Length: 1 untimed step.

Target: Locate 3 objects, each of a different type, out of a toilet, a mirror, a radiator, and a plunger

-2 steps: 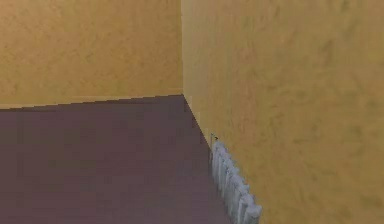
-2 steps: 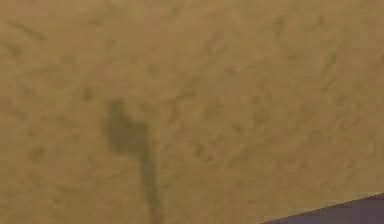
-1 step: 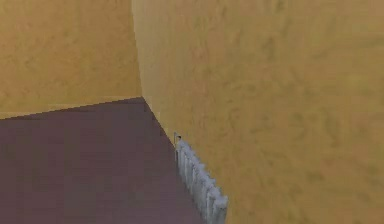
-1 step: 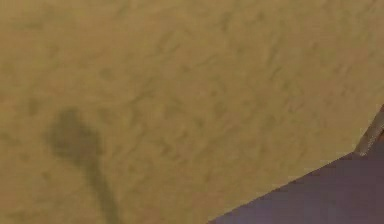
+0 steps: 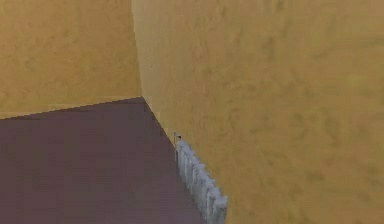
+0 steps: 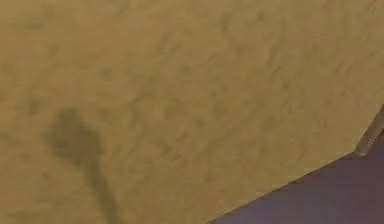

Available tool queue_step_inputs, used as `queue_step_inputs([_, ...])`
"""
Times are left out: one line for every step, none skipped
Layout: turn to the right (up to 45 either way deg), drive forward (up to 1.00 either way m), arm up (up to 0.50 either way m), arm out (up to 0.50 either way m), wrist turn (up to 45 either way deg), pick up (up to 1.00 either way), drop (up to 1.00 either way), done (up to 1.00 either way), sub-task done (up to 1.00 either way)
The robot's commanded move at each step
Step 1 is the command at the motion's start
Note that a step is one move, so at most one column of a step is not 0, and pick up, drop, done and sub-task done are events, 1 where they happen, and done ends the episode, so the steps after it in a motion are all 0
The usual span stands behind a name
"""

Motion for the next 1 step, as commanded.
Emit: queue_step_inputs([-45.0, 0.00, 0.00, 0.00, 0.0, 0.00, 0.00, 0.00, 0.00])
